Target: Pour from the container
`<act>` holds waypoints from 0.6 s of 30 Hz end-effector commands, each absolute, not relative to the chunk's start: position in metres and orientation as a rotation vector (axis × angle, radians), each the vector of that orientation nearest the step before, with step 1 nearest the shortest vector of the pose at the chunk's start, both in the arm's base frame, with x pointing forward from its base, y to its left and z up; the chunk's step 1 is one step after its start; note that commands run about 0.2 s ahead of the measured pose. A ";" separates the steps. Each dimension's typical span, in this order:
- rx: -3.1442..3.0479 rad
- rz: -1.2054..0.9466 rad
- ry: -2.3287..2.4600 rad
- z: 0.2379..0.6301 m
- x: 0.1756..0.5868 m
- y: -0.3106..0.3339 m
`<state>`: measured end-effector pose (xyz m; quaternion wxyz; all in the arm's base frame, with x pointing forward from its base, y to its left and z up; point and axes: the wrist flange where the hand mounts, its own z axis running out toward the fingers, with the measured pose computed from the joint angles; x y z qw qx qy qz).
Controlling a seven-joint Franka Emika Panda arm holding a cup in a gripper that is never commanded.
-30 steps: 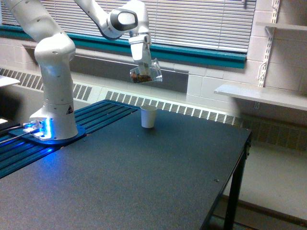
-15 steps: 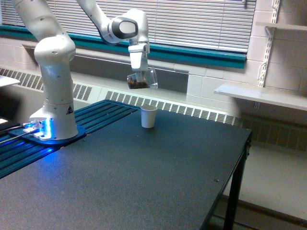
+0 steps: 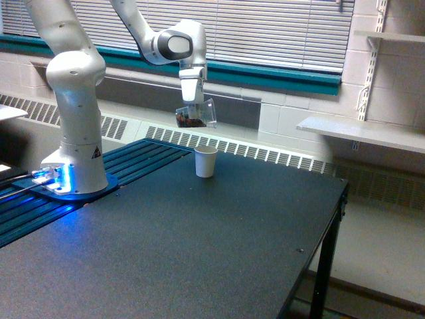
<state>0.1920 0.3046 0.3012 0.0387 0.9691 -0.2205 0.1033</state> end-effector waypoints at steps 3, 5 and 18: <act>2.975 0.298 -0.703 0.297 0.178 0.306; 2.975 0.282 -0.702 0.294 0.174 0.306; 2.960 0.246 -0.775 0.279 0.159 0.294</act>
